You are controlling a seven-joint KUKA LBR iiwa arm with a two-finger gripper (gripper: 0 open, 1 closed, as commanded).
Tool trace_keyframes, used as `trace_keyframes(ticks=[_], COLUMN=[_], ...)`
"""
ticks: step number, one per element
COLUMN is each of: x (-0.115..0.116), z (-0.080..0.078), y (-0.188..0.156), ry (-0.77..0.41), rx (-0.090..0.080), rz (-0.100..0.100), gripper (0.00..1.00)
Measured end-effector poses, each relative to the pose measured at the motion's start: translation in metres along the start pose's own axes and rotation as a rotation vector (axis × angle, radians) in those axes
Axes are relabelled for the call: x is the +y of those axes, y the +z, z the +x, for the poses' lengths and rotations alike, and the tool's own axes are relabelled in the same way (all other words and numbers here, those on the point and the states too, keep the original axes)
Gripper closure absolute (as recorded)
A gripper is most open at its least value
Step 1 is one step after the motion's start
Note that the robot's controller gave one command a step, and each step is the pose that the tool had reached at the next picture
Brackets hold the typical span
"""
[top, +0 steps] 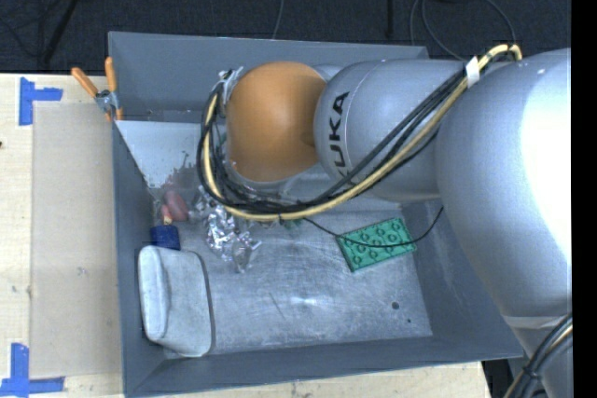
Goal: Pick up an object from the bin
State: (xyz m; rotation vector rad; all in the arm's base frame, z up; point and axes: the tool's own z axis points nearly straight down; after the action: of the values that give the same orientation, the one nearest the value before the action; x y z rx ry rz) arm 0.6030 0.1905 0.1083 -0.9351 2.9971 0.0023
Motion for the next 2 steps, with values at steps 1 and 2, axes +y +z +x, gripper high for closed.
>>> trace_keyframes(ticks=[1,2], x=[-0.0371,-0.0373], z=[0.0245,0.0226], y=[0.0239,0.0205], ry=[0.332,0.334], rx=[0.004,-0.003], rz=[0.001,0.000], gripper=[0.00,1.00])
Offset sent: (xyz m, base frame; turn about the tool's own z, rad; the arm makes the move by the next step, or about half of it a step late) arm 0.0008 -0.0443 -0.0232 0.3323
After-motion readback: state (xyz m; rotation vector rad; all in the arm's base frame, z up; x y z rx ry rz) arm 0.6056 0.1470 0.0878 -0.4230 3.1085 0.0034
